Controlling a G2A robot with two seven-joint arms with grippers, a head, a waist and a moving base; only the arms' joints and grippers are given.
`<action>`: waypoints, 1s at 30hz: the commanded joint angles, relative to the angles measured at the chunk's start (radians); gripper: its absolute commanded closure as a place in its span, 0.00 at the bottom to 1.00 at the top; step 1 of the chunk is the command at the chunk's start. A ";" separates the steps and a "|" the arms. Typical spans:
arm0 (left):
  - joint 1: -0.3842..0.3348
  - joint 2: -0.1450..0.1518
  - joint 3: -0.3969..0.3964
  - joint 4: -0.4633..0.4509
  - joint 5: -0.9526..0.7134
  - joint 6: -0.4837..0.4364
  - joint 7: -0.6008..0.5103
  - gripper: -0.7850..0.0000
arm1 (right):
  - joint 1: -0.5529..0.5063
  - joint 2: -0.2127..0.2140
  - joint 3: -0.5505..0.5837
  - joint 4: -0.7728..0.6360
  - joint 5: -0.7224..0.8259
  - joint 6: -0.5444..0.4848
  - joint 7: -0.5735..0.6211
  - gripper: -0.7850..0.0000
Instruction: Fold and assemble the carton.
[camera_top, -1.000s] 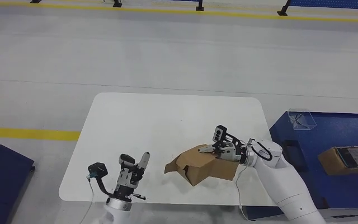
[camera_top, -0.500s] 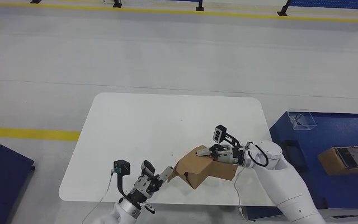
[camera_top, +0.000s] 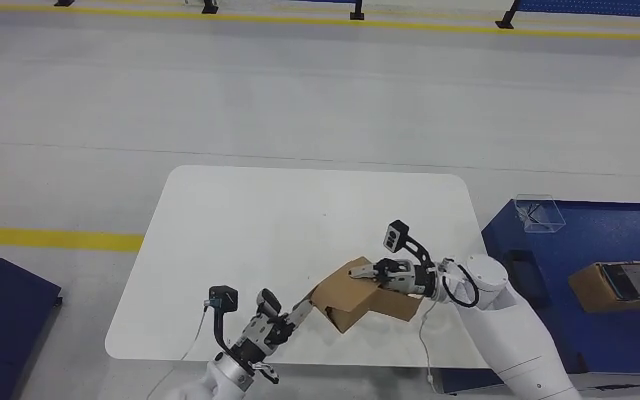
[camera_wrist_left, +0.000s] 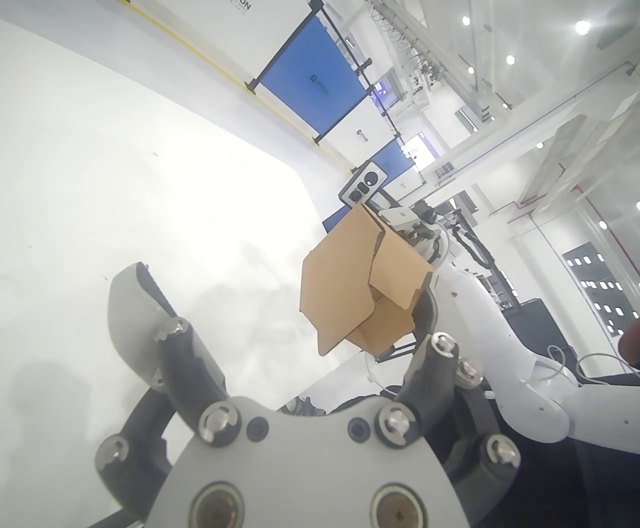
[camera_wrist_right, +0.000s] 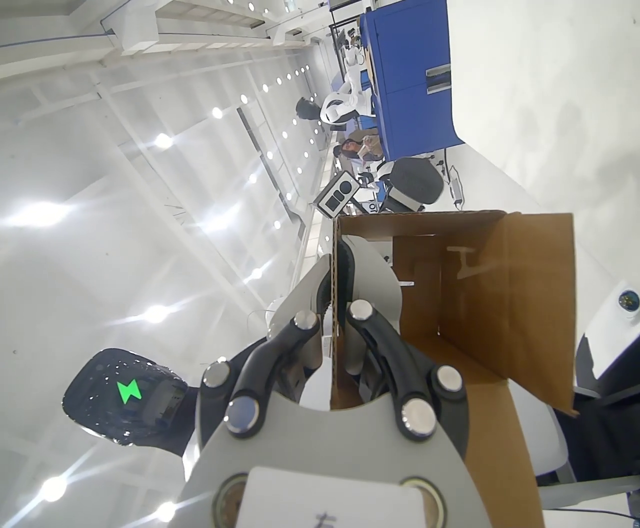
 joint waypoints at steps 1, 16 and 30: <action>-0.002 -0.001 0.012 0.003 0.035 0.017 0.006 0.00 | -0.006 0.001 0.002 -0.010 -0.006 -0.003 0.000 1.00; -0.010 0.001 0.062 0.018 0.151 -0.055 0.075 0.00 | -0.016 0.003 -0.007 -0.028 -0.005 0.008 -0.009 1.00; 0.006 0.006 0.044 0.023 0.104 -0.135 0.160 0.00 | -0.008 0.001 -0.020 -0.026 0.004 0.012 -0.029 1.00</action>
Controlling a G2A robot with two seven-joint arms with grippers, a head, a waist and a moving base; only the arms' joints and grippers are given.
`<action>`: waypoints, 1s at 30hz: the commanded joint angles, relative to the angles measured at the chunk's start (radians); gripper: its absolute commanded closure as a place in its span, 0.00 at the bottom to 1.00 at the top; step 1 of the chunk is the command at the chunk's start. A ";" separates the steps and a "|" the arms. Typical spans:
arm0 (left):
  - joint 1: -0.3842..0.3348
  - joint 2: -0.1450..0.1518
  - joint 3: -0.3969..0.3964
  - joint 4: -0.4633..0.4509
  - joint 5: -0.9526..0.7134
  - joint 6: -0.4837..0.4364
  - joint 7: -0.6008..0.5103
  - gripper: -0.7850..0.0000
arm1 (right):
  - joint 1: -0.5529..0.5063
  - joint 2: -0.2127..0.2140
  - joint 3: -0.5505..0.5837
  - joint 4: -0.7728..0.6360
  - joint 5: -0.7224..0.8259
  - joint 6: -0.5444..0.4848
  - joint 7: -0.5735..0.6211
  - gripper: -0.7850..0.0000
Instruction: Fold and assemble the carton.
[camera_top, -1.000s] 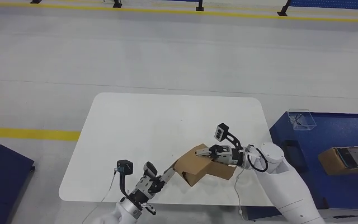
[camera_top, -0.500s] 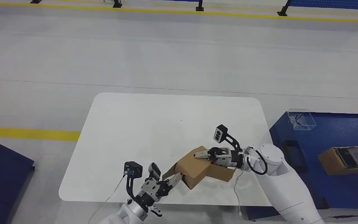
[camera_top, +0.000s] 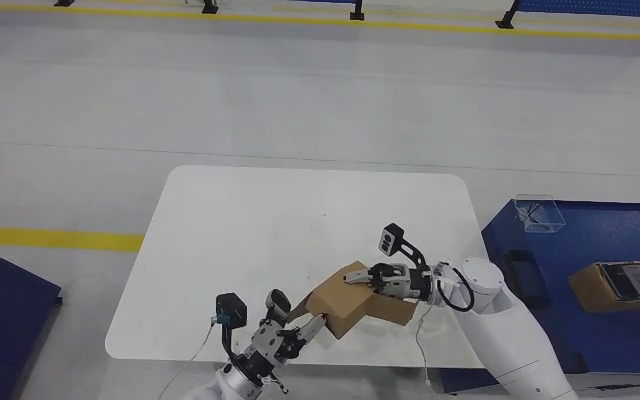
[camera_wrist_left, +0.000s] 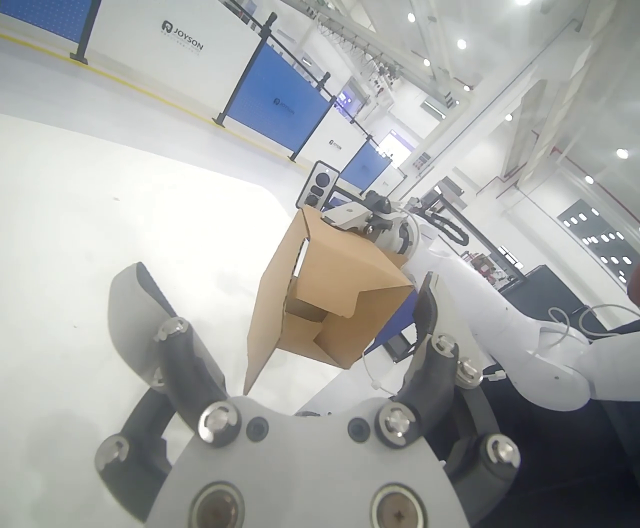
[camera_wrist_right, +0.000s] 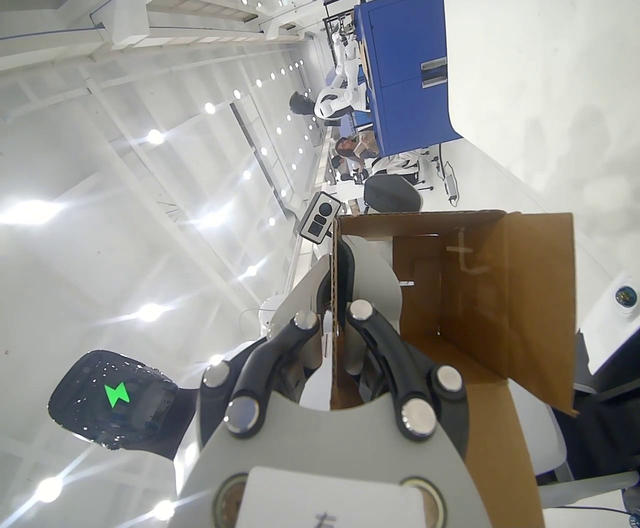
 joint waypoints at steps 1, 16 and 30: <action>-0.003 0.000 -0.002 0.001 -0.012 0.006 -0.009 0.00 | 0.001 0.000 0.001 -0.002 -0.001 -0.006 -0.012 1.00; -0.002 0.003 -0.005 -0.005 -0.061 0.036 -0.059 0.51 | -0.009 0.001 -0.003 -0.020 -0.051 -0.037 -0.057 1.00; -0.009 0.006 0.003 -0.004 -0.072 0.049 -0.099 0.59 | -0.012 0.004 0.011 -0.020 -0.053 -0.051 -0.067 1.00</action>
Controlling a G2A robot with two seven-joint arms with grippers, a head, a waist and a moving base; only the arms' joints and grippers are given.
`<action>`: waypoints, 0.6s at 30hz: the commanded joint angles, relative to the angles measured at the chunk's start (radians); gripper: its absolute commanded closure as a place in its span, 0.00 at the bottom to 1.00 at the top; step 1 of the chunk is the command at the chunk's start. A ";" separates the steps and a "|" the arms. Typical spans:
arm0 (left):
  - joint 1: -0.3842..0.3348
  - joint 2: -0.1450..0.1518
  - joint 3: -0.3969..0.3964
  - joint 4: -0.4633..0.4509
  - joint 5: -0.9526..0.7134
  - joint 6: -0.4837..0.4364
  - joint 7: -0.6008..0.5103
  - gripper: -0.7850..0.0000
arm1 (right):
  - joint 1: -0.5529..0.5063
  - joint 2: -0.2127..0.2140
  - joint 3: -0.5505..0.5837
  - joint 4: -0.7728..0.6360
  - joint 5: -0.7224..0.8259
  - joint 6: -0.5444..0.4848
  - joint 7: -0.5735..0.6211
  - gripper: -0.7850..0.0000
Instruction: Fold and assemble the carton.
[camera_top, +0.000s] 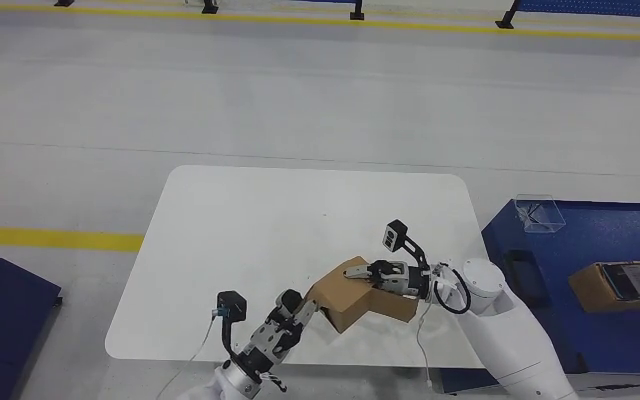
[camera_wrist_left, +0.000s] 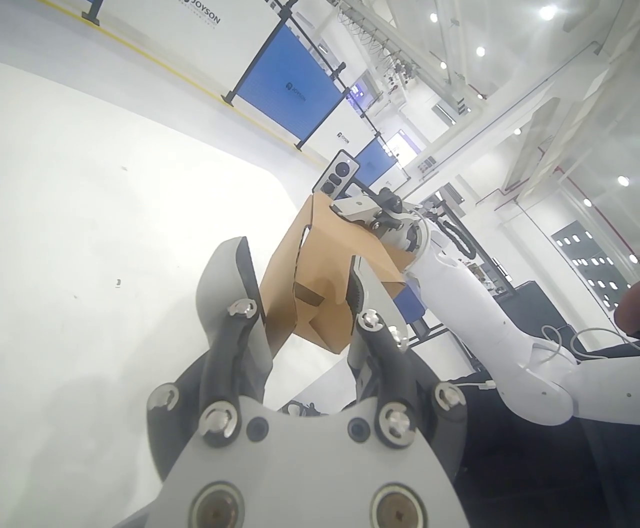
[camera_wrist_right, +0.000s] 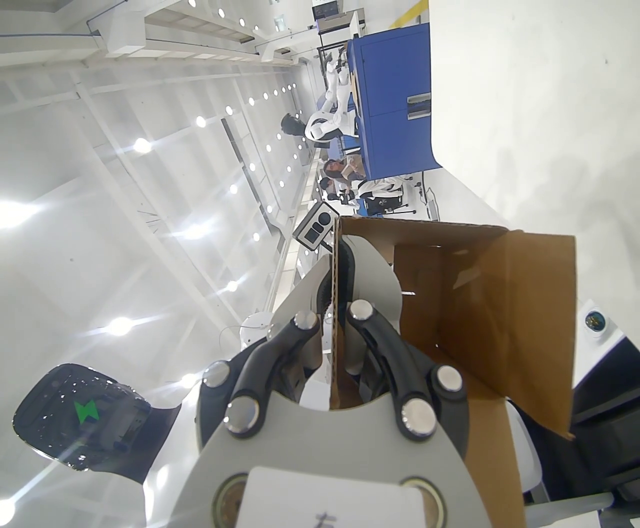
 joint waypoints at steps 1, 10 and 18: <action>-0.003 0.000 0.004 0.003 0.008 0.007 -0.002 0.59 | -0.001 0.000 0.002 -0.001 0.003 0.000 0.002 1.00; -0.021 -0.003 0.024 0.021 0.044 0.038 0.018 0.62 | -0.010 0.002 0.010 -0.008 0.024 0.002 0.018 1.00; -0.019 -0.003 0.039 0.023 0.054 0.023 0.037 0.69 | -0.014 0.003 0.005 -0.014 0.014 0.003 0.020 1.00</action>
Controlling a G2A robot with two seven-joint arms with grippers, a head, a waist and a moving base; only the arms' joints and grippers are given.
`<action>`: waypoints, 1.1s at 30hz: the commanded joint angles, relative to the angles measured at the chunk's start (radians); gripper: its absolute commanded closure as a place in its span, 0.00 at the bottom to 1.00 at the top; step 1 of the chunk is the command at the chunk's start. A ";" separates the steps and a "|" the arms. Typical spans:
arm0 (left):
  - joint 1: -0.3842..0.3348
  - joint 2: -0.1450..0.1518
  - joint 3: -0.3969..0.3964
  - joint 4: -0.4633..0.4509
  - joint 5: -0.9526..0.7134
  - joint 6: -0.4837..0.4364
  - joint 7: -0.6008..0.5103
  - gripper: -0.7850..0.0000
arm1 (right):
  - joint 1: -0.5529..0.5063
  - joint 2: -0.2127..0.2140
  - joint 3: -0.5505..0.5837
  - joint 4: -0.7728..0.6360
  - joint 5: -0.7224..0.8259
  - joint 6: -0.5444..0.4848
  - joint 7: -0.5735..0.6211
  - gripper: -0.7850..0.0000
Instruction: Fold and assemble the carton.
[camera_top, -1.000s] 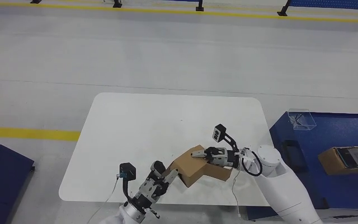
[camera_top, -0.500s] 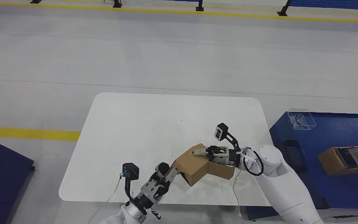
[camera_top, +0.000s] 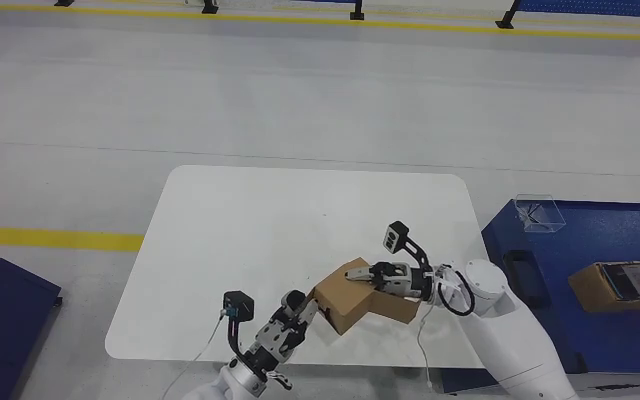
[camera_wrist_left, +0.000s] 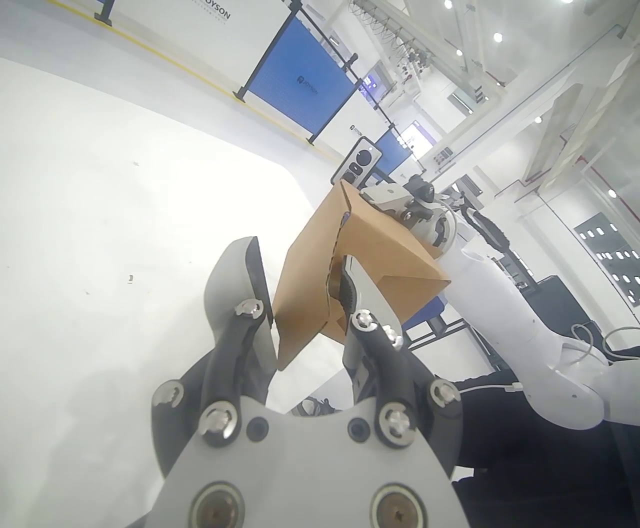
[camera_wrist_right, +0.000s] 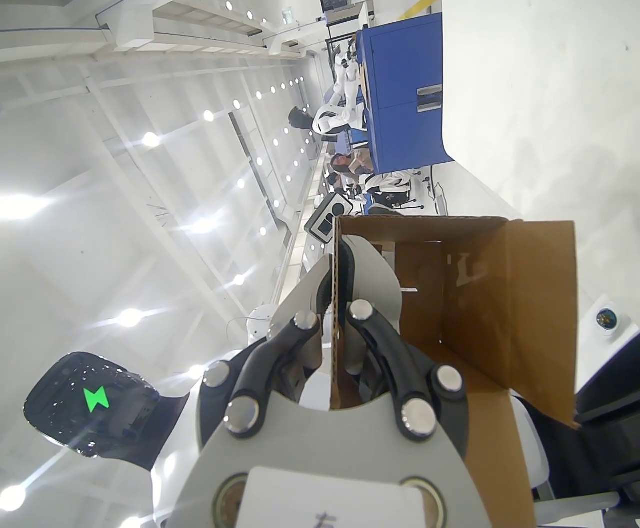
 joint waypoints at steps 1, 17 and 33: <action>0.003 0.000 0.003 -0.001 0.005 -0.005 0.003 0.74 | 0.000 0.000 -0.004 -0.001 -0.005 0.000 -0.001 1.00; 0.021 0.004 0.018 -0.014 0.028 -0.049 0.044 0.73 | 0.012 -0.002 -0.004 0.021 0.008 0.008 -0.022 1.00; -0.015 0.012 0.000 0.020 -0.105 -0.134 -0.062 0.75 | 0.030 -0.003 -0.012 0.051 0.062 0.054 0.046 1.00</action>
